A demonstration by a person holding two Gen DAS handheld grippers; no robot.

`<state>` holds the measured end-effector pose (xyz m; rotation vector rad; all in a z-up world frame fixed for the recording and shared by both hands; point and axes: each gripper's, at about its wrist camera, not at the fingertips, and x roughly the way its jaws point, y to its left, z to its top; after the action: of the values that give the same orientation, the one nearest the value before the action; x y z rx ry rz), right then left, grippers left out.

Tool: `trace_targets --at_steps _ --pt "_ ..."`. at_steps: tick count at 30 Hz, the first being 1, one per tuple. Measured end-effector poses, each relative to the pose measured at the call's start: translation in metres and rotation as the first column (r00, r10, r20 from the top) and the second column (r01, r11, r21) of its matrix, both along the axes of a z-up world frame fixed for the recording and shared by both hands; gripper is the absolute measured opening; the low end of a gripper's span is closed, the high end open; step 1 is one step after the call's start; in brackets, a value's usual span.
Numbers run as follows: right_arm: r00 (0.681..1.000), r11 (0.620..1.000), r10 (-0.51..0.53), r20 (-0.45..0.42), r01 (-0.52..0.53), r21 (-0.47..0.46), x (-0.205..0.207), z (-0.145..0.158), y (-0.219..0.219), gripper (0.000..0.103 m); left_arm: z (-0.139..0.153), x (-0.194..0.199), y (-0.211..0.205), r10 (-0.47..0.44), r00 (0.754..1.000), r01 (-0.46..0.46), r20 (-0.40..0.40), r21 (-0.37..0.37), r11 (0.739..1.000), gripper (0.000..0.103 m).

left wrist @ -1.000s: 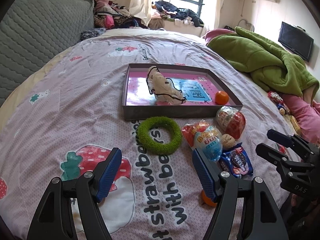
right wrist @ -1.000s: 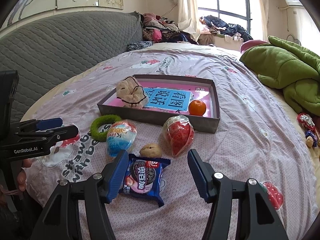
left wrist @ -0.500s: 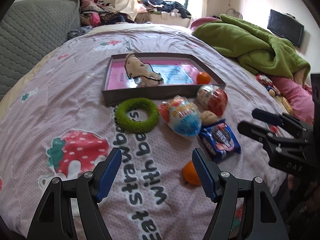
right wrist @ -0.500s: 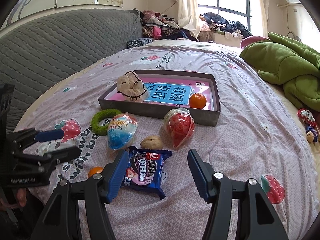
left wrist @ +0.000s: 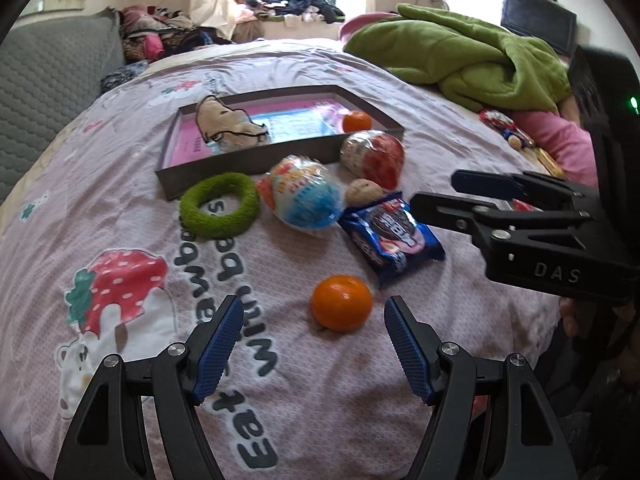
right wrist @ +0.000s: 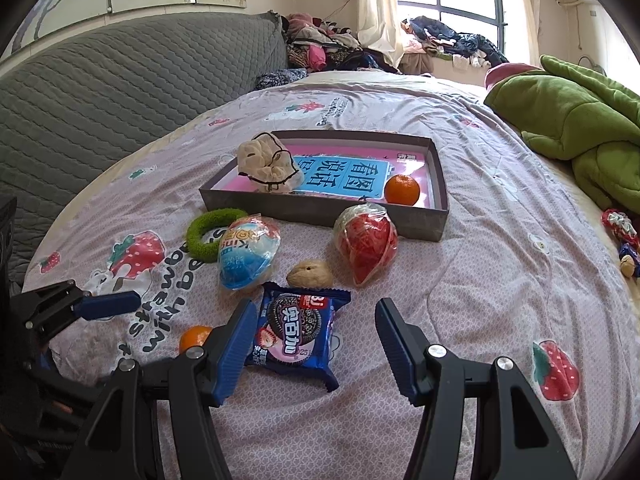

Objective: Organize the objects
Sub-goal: 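Withdraw both tools from the tray back toward the remaining items, then grasp the blue cookie pack with the right tool while the left tool grasps an orange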

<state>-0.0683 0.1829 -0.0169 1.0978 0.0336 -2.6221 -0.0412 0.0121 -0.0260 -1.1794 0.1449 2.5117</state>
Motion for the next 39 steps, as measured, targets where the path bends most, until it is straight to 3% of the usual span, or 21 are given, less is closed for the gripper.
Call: trace_targets --at_steps 11,33,39 --pt "0.998 0.999 0.033 0.051 -0.033 0.006 -0.004 -0.012 -0.014 0.061 -0.012 0.001 0.014 -0.058 0.998 0.058 0.009 0.01 0.998 0.074" --pt "0.991 1.0 0.014 0.134 -0.014 0.003 -0.018 -0.034 -0.022 0.061 -0.028 -0.015 0.011 -0.004 1.0 0.004 0.018 -0.009 1.0 0.074" --pt "0.99 1.0 0.0 0.144 -0.001 0.001 -0.02 -0.037 -0.021 0.061 -0.03 -0.02 0.008 0.008 0.999 -0.009 0.034 0.018 1.0 0.067"
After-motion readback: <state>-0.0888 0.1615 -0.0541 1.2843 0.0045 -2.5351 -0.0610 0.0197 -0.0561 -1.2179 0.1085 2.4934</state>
